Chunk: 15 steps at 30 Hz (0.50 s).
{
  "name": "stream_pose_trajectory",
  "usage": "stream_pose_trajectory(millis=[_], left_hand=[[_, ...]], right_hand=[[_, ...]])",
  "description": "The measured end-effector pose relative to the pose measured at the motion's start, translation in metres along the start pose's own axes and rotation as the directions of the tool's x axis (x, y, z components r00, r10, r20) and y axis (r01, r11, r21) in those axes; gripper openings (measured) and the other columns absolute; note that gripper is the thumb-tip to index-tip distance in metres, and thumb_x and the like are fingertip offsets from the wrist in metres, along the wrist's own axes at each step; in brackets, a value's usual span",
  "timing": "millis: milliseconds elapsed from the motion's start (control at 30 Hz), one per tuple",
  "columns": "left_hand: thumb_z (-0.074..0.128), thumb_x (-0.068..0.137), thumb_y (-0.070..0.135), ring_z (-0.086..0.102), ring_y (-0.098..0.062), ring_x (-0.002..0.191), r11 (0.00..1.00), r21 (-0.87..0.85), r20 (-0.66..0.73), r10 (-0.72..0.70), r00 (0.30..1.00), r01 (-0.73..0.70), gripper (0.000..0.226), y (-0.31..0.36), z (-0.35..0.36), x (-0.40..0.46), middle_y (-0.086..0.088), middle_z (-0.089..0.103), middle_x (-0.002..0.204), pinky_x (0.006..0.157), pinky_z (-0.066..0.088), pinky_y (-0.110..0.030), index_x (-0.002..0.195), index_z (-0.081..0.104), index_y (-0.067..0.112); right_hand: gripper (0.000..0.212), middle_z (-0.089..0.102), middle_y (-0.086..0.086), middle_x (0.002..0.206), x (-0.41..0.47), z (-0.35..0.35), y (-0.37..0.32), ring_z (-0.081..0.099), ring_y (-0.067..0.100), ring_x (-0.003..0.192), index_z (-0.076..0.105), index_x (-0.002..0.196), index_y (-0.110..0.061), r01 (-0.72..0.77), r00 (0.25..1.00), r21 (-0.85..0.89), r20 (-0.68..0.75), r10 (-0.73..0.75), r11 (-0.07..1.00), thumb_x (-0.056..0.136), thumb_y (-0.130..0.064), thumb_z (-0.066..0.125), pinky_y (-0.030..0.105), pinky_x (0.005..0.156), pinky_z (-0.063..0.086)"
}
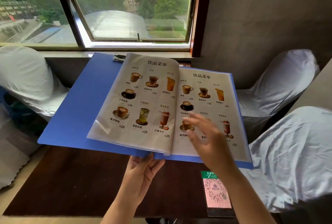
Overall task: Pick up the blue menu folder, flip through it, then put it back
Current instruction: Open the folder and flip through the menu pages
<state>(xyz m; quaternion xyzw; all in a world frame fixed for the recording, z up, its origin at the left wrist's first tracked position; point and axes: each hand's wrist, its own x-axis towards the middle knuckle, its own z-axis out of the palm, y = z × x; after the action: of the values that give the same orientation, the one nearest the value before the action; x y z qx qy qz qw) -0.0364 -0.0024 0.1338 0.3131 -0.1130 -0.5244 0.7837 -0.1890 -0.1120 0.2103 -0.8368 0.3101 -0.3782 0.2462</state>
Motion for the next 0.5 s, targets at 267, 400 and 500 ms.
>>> stream_pose_trajectory(millis=[267, 400, 500], left_hand=[[0.054, 0.073, -0.004, 0.073, -0.021, 0.081, 1.0, -0.028, -0.017, 0.001, 1.0, -0.001, 0.032, 0.007, -0.002, 0.004, -0.007, 0.076, 0.088, 0.063, 0.059, -0.032, 0.085, 0.072, 0.02], [0.054, 0.072, -0.004, 0.073, -0.021, 0.077, 1.0, 0.0, -0.036, 0.012, 0.999, -0.012, 0.027, 0.01, -0.003, 0.005, -0.008, 0.076, 0.083, 0.061, 0.059, -0.032, 0.09, 0.063, 0.014], [0.054, 0.071, -0.003, 0.073, -0.021, 0.074, 0.999, 0.032, -0.045, 0.031, 0.999, -0.029, 0.025, 0.011, -0.005, 0.006, -0.008, 0.076, 0.079, 0.06, 0.059, -0.032, 0.09, 0.055, 0.013]], right_hand=[[0.062, 0.05, 0.022, 0.132, -0.012, -0.069, 0.074, 0.055, 0.029, 0.107, 0.033, 0.14, -0.016, -0.594, 0.782, 0.195, -0.089, 0.617, 0.781, 0.086, -0.011, 0.062, 0.043, 0.084, 0.051], [0.054, 0.071, 0.013, 0.104, -0.022, -0.08, 0.097, 0.068, 0.028, 0.096, 0.042, 0.133, -0.023, -0.596, 0.775, 0.565, 0.217, 0.594, 0.57, 0.083, -0.009, 0.058, 0.033, 0.067, 0.06], [0.058, 0.073, 0.005, 0.102, -0.026, -0.08, 0.1, 0.068, 0.023, 0.097, 0.043, 0.129, -0.029, -0.553, 0.812, 0.592, 0.226, 0.538, 0.586, 0.075, -0.017, 0.062, 0.035, 0.067, 0.059]])
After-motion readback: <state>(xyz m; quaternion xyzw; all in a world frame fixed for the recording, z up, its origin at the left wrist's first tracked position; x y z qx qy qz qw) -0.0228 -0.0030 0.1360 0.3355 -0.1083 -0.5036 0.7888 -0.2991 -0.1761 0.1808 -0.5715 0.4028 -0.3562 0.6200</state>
